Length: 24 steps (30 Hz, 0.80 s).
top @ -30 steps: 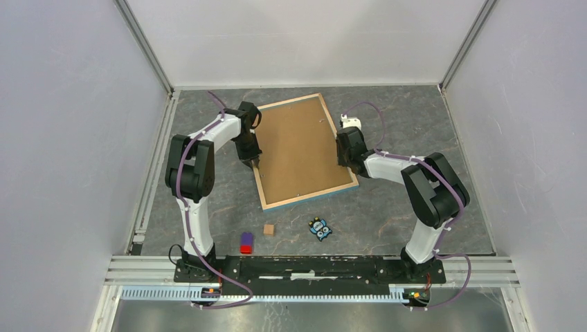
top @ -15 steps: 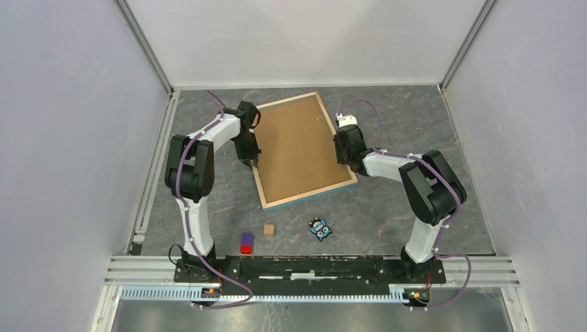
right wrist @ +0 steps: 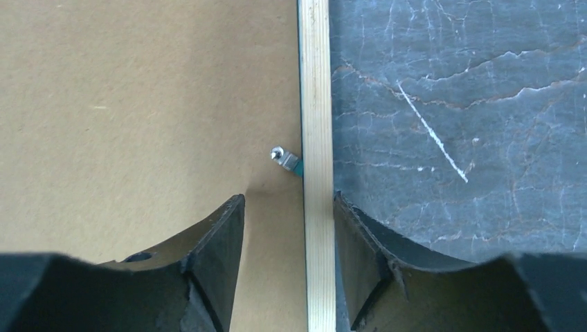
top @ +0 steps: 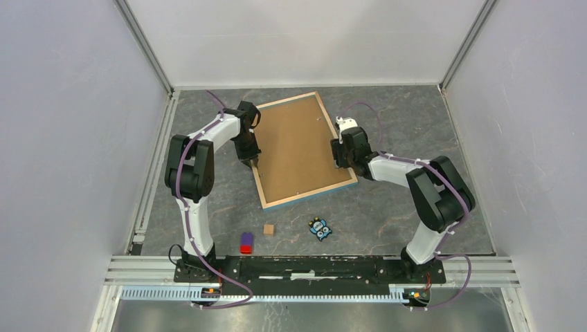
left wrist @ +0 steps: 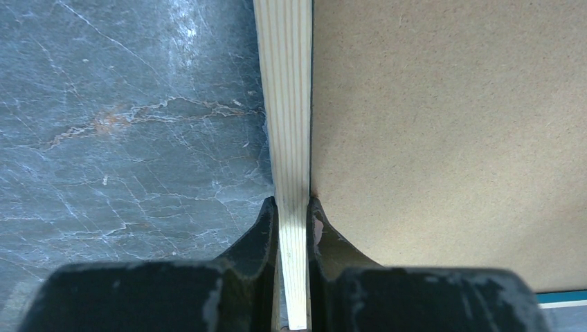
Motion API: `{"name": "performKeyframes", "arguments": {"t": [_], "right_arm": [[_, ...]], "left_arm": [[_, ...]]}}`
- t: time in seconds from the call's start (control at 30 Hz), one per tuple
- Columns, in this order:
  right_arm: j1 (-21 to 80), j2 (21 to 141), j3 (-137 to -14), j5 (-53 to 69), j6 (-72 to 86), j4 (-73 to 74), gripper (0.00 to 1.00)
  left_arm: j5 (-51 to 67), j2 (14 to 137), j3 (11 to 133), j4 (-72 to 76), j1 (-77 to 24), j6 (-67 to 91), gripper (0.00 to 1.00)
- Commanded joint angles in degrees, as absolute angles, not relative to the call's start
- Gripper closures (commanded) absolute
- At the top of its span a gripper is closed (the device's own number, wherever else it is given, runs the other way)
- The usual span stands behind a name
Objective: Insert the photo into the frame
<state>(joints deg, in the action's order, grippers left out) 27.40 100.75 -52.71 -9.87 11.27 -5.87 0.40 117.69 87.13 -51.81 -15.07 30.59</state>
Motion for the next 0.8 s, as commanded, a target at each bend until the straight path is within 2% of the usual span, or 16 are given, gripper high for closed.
{"name": "performKeyframes", "arguments": {"t": [0.0, 0.17, 0.43, 0.6, 0.77], "right_arm": [[27.7, 96.2, -51.4, -10.4, 11.8, -7.8, 0.43], [26.5, 97.9, -53.6, -10.2, 13.1, -7.2, 0.44], [26.2, 101.1, -56.0, -10.7, 12.5, -5.8, 0.64], [26.1, 101.3, -56.3, -11.2, 12.5, -6.0, 0.71], [26.2, 102.9, -57.0, -10.9, 12.4, -6.0, 0.72]], "left_arm": [[-1.1, 118.6, 85.6, -50.9, -15.1, 29.3, 0.98], [-1.0, 118.7, 85.4, -50.8, -15.2, 29.5, 0.98], [-0.6, 118.0, 84.6, -50.1, -15.4, 29.6, 0.98], [-0.3, 118.1, 84.7, -50.2, -15.5, 29.6, 0.98], [-0.3, 118.2, 84.7, -50.1, -15.5, 29.6, 0.98]]}}
